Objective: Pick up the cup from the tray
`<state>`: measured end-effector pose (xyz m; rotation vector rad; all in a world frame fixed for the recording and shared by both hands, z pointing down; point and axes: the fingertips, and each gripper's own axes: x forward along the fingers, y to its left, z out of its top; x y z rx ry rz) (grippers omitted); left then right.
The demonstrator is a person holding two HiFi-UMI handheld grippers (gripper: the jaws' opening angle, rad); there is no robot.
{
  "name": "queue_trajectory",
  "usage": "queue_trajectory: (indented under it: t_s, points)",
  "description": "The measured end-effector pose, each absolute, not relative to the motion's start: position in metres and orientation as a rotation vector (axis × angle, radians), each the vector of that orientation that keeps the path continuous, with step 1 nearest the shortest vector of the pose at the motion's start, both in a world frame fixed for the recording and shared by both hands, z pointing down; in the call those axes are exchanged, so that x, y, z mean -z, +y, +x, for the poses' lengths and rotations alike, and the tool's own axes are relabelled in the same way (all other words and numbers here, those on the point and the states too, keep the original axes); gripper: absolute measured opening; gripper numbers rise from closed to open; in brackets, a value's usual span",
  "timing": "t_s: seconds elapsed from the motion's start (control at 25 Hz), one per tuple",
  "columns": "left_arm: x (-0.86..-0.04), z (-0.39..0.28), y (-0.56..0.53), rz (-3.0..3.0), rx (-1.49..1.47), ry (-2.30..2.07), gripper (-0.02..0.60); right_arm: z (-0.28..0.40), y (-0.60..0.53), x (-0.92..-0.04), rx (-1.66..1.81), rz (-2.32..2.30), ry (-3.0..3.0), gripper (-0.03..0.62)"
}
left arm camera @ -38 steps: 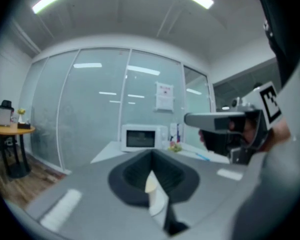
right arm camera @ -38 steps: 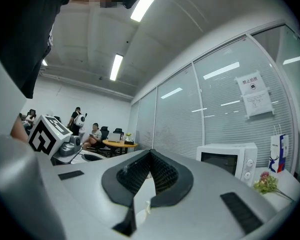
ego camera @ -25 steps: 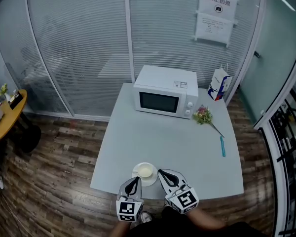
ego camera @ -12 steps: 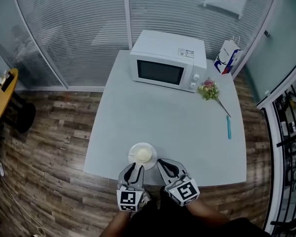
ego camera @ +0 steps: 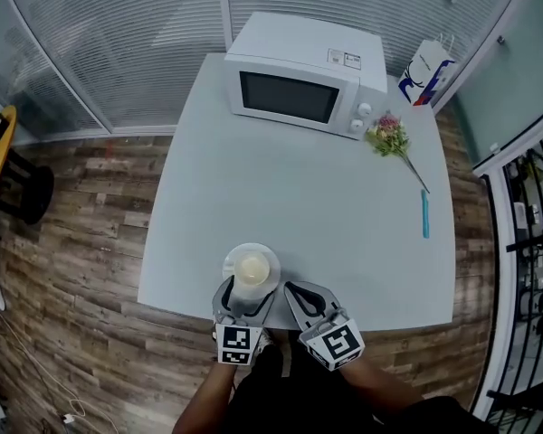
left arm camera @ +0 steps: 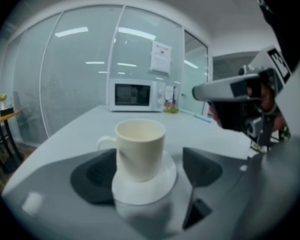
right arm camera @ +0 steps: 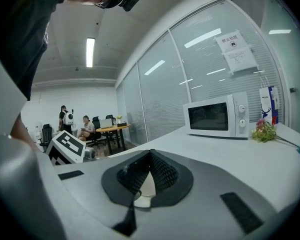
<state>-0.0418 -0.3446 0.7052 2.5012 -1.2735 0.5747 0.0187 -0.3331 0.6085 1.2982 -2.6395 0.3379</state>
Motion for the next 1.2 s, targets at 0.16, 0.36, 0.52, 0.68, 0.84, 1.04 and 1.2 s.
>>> queue_trajectory:
  t_s: [0.16, 0.36, 0.52, 0.68, 0.84, 1.04, 1.2]
  points:
    - [-0.715, -0.039, -0.355, 2.487, -0.597, -1.299, 0.419, 0.026, -0.336, -0.617, -0.358, 1.308, -2.626, -0.011]
    - [-0.726, -0.037, -0.372, 2.464, -0.635, -1.336, 0.419, 0.034, -0.343, -0.625, -0.385, 1.304, -2.619, -0.011]
    - [-0.729, -0.032, -0.382, 2.463, -0.649, -1.341, 0.423, 0.037, -0.350, -0.630, -0.400, 1.291, -2.618, -0.011]
    - [-0.732, -0.030, -0.390, 2.469, -0.674, -1.363, 0.422, 0.040, -0.358, -0.632, -0.408, 1.288, -2.618, -0.011]
    - [-0.732, -0.032, -0.391, 2.472, -0.676, -1.385, 0.425, 0.042, -0.360, -0.634, -0.411, 1.278, -2.613, -0.011]
    - [-0.726, -0.035, -0.389, 2.463, -0.625, -1.406, 0.425, 0.044, -0.359, -0.634, -0.401, 1.281, -2.607, -0.010]
    - [-0.708, -0.034, -0.389, 2.485, -0.593, -1.406, 0.425, 0.044, -0.358, -0.629, -0.381, 1.297, -2.610, -0.011]
